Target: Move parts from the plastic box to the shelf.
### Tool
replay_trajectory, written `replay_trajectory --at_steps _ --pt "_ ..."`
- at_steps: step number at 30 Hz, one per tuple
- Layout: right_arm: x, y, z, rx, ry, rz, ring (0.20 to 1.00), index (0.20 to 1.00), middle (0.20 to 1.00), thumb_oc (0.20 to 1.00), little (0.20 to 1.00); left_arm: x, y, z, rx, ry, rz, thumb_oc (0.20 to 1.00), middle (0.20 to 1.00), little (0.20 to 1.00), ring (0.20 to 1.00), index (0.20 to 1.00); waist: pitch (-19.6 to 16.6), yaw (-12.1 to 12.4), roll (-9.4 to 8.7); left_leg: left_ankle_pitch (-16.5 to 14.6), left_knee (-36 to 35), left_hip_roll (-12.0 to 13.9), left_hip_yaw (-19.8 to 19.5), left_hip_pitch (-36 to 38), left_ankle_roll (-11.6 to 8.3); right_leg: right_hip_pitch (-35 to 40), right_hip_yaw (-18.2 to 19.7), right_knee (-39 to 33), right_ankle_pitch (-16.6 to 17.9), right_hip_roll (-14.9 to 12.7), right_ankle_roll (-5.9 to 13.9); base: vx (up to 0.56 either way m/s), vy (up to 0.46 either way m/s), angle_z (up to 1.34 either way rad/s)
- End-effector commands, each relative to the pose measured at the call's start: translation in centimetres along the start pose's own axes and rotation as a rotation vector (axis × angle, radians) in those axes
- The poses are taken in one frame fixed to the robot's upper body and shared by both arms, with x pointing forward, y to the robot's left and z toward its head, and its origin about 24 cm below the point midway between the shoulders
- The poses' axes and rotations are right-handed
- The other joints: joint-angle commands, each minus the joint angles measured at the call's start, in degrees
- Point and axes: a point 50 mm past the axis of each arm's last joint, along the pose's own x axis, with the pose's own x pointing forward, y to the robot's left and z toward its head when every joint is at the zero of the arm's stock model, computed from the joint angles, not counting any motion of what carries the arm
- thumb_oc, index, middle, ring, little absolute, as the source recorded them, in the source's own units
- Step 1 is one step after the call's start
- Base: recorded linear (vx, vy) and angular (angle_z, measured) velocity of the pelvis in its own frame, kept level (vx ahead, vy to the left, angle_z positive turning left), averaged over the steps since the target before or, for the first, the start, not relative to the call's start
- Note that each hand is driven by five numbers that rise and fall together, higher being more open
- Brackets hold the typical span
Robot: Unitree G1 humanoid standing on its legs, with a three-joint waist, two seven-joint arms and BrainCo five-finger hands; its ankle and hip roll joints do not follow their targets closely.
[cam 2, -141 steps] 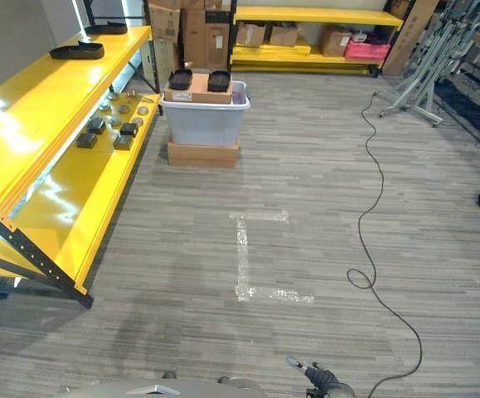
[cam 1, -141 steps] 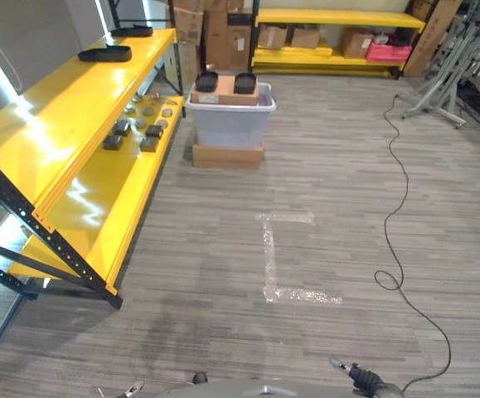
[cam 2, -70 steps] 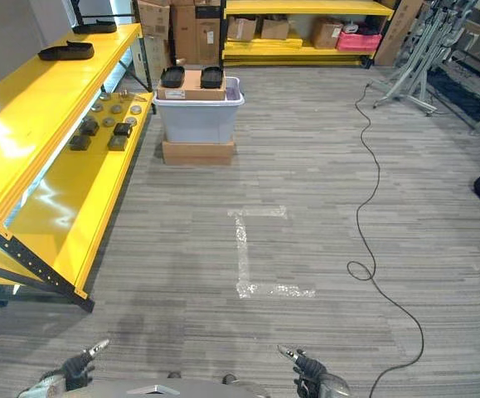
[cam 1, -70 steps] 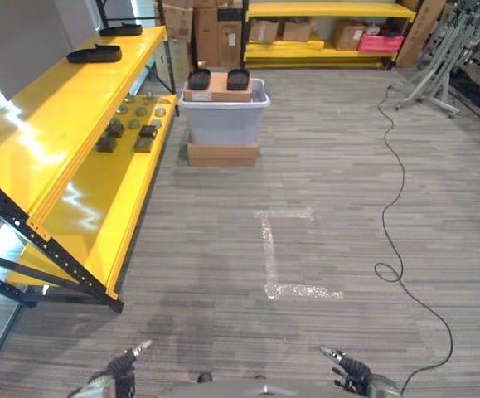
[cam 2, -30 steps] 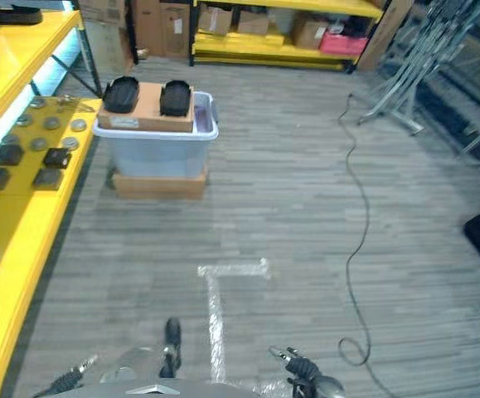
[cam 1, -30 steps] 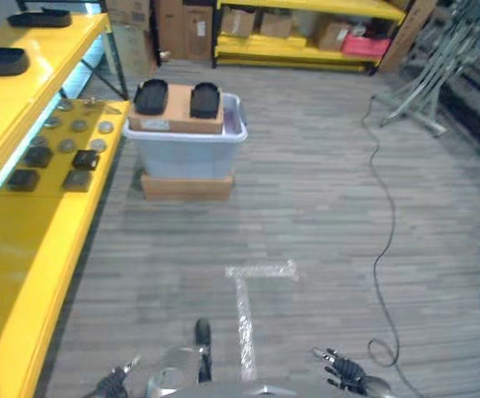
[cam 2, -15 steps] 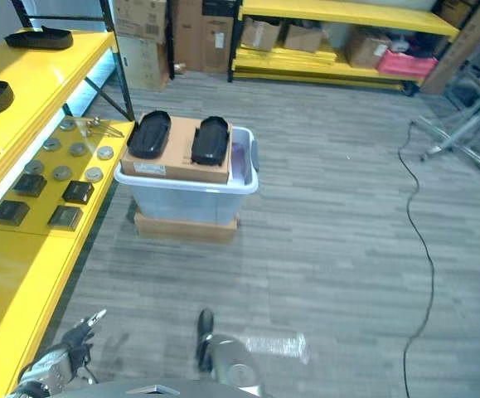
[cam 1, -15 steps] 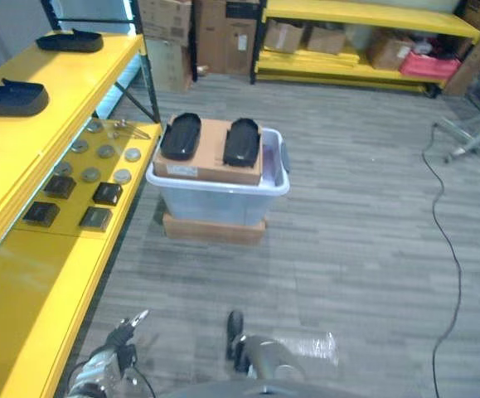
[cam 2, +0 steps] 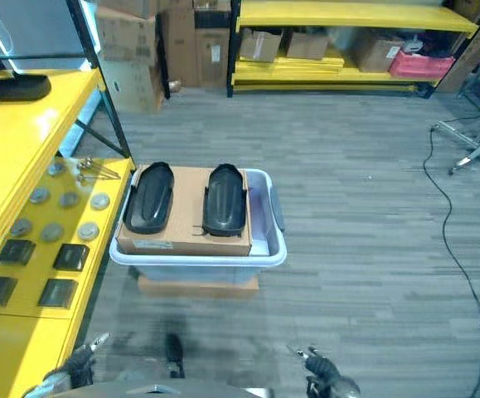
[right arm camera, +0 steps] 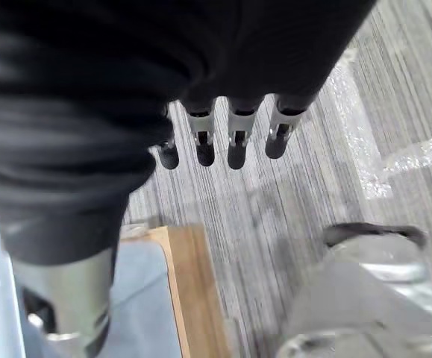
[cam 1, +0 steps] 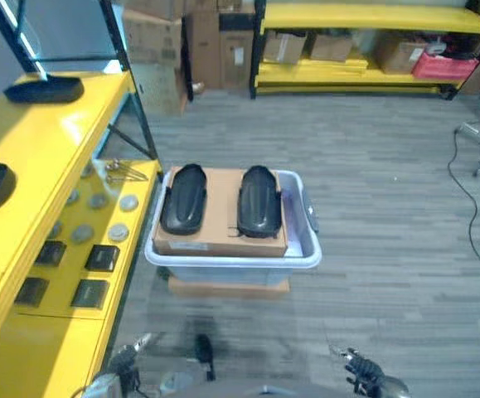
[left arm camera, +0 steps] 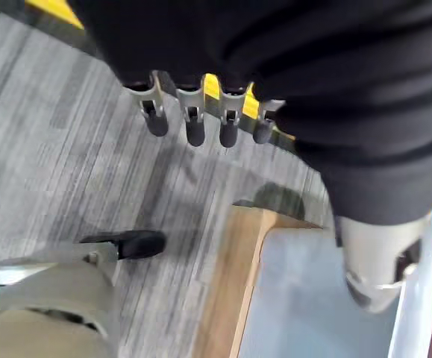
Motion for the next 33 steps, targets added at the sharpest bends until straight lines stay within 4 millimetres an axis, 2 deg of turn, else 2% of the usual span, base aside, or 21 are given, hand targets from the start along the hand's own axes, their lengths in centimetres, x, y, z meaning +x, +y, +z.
replay_trajectory --at_steps 1,5,8,9,10,12,15,17,19,22,23,24,25,27,28,30,33 --pt "0.2 0.0 2.5 -0.049 -0.122 0.012 1.000 1.000 1.000 1.000 1.000 0.1 0.9 2.1 -0.033 -0.077 0.012 1.000 1.000 1.000 1.000 1.000 2.7 0.1 -0.58 -3.6 0.4 2.4 -3.4 2.7 -5.99 -2.7 1.2 -13.7 17.9 -5.4 3.86 0.14 -0.141 0.36" --pt "0.1 0.1 2.6 -0.071 -0.167 0.022 1.000 1.000 1.000 1.000 1.000 0.1 0.8 2.7 -0.071 -0.104 0.014 1.000 1.000 1.000 1.000 1.000 1.8 -0.1 -0.97 -3.6 -0.4 2.9 -4.3 2.0 -5.95 -0.8 2.7 -18.0 18.1 -3.9 3.70 0.09 -0.115 0.33" --pt "-0.1 0.8 4.1 -0.036 -0.273 0.029 1.000 1.000 1.000 1.000 1.000 0.0 0.1 2.2 -0.058 -0.124 0.000 1.000 1.000 1.000 1.000 1.000 0.9 -0.1 -1.51 -4.3 -0.4 2.5 -4.9 2.3 -5.92 1.0 3.1 -20.5 18.2 -3.3 3.58 0.16 -0.078 0.15" --pt "-0.2 1.2 5.1 -0.043 -0.327 0.032 1.000 1.000 1.000 1.000 1.000 -0.1 -0.1 1.9 -0.059 -0.134 0.009 1.000 1.000 1.000 1.000 1.000 0.4 -0.3 -1.87 -4.5 -0.4 2.4 -4.9 2.4 -5.92 1.6 3.2 -21.2 18.1 -3.0 3.33 0.12 -0.039 0.01" --pt "-0.3 1.2 5.0 -0.043 -0.326 0.032 1.000 1.000 1.000 1.000 1.000 -0.2 -0.1 1.9 -0.059 -0.133 0.009 1.000 1.000 1.000 1.000 1.000 0.4 -0.3 -1.88 -4.5 -0.4 2.4 -5.0 2.4 -5.92 1.7 3.2 -21.3 18.2 -3.0 3.33 0.16 -0.038 0.02" --pt "-0.9 2.1 7.7 -0.083 -0.461 0.048 1.000 1.000 1.000 1.000 1.000 -0.4 0.0 1.7 -0.067 -0.164 0.059 1.000 1.000 1.000 1.000 1.000 0.1 -0.6 -2.40 -4.8 -0.4 2.3 -4.6 2.9 -5.99 2.5 3.4 -22.2 18.0 -2.7 3.09 0.14 -0.019 -0.01" --pt "-2.2 3.0 10.6 -0.119 -0.600 0.065 1.000 1.000 1.000 1.000 1.000 -0.8 0.5 2.1 -0.081 -0.222 0.091 1.000 1.000 1.000 1.000 1.000 0.2 -1.0 -2.75 -5.1 -0.4 2.2 -4.2 3.3 -5.84 2.7 3.6 -22.4 18.0 -2.7 2.97 0.09 -0.004 0.00" --pt "-3.9 3.6 13.3 -0.176 -0.766 0.091 1.000 1.000 1.000 1.000 1.000 -1.2 1.0 3.4 -0.082 -0.318 0.117 1.000 1.000 1.000 1.000 1.000 0.5 -1.3 -2.92 -5.3 -0.4 2.0 -3.8 3.6 -5.36 2.7 3.8 -21.8 17.6 -2.5 2.78 0.08 0.009 0.00" --pt "-5.5 4.1 15.2 -0.211 -0.872 0.103 1.000 1.000 1.000 1.000 1.000 -1.8 1.5 5.0 -0.084 -0.418 0.152 1.000 1.000 1.000 1.000 1.000 0.7 -1.5 -2.99 -5.5 -0.4 1.9 -3.6 3.8 -5.04 2.4 3.7 -21.2 17.4 -2.5 2.79 0.06 0.024 0.00" --pt "-7.2 3.9 16.9 -0.244 -0.979 0.097 1.000 1.000 1.000 1.000 1.000 -3.0 2.4 7.7 -0.089 -0.563 0.189 1.000 1.000 1.000 1.000 1.000 0.9 -1.4 -2.98 -5.6 -0.4 1.7 -3.9 3.6 -5.06 2.1 3.5 -20.9 17.4 -2.7 3.04 0.05 0.020 0.00" --pt "-7.7 3.7 17.7 -0.259 -1.004 0.086 1.000 1.000 1.000 1.000 1.000 -3.7 2.7 9.2 -0.074 -0.640 0.211 1.000 1.000 1.000 1.000 1.000 0.8 -1.3 -2.93 -5.7 -0.4 1.6 -4.1 3.5 -5.15 2.0 3.3 -21.0 17.5 -2.8 3.21 0.04 0.009 0.01" --pt "-7.8 3.7 17.8 -0.260 -1.007 0.085 1.000 1.000 1.000 1.000 1.000 -3.8 2.8 9.4 -0.074 -0.647 0.214 1.000 1.000 1.000 1.000 1.000 0.8 -1.2 -2.92 -5.7 -0.4 1.6 -4.1 3.5 -5.16 2.0 3.3 -21.0 17.5 -2.8 3.23 0.09 0.017 0.04" --pt "-8.4 3.5 19.2 -0.298 -1.054 0.045 1.000 1.000 1.000 1.000 1.000 -4.9 3.1 11.8 -0.066 -0.756 0.225 1.000 1.000 1.000 1.000 1.000 0.8 -0.8 -2.79 -5.8 -0.4 1.5 -4.5 3.4 -5.37 2.3 2.9 -21.5 17.8 -3.0 3.44 0.09 0.016 0.05" --pt "-8.6 3.4 20.2 -0.298 -1.062 0.032 1.000 1.000 1.000 1.000 1.000 -5.8 2.8 13.8 -0.067 -0.821 0.193 1.000 1.000 1.000 1.000 1.000 0.5 -0.2 -2.64 -5.8 -0.4 1.5 -4.8 3.2 -5.58 2.6 2.5 -21.7 17.8 -3.0 3.52 0.08 0.013 0.07" --pt "-8.7 3.4 20.4 -0.299 -1.061 0.032 1.000 1.000 1.000 1.000 1.000 -6.0 2.7 14.1 -0.062 -0.831 0.183 1.000 1.000 1.000 1.000 1.000 0.5 -0.2 -2.62 -5.8 -0.4 1.5 -4.9 3.1 -5.60 2.6 2.4 -21.8 17.8 -3.0 3.53 0.05 0.014 0.10" --pt "-8.3 3.4 21.7 -0.337 -1.047 -0.045 1.000 1.000 1.000 1.000 1.000 -6.4 1.5 15.8 -0.032 -0.831 0.136 1.000 1.000 1.000 1.000 1.000 0.3 0.8 -2.29 -5.5 -0.4 1.4 -5.6 2.5 -5.97 2.8 1.9 -22.0 17.7 -3.1 3.45 0.05 0.022 0.10" --pt "-7.5 3.1 22.6 -0.300 -0.990 -0.099 1.000 1.000 1.000 1.000 1.000 -5.3 0.6 15.4 -0.015 -0.727 0.120 1.000 1.000 1.000 1.000 1.000 0.2 1.5 -1.93 -5.3 -0.4 1.4 -6.2 2.1 -6.22 3.0 1.2 -22.1 17.5 -3.2 3.37 0.03 0.010 0.12"
